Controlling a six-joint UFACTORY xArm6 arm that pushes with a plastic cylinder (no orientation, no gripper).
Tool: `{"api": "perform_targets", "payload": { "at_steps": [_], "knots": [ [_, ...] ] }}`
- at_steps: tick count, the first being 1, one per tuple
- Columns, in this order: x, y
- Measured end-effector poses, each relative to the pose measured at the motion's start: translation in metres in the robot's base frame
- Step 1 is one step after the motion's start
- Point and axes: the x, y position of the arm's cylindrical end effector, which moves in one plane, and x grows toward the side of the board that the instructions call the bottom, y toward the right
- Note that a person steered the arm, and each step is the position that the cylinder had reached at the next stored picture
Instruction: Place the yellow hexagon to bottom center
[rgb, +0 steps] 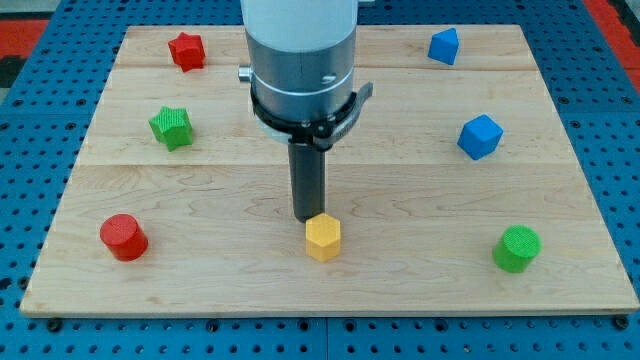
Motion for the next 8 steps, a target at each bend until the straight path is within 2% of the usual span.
{"api": "perform_targets", "payload": {
  "at_steps": [1,3,5,8],
  "knots": [
    [0.015,0.0],
    [-0.003,-0.018],
    [-0.002,-0.039],
    [0.028,-0.048]
  ]
}}
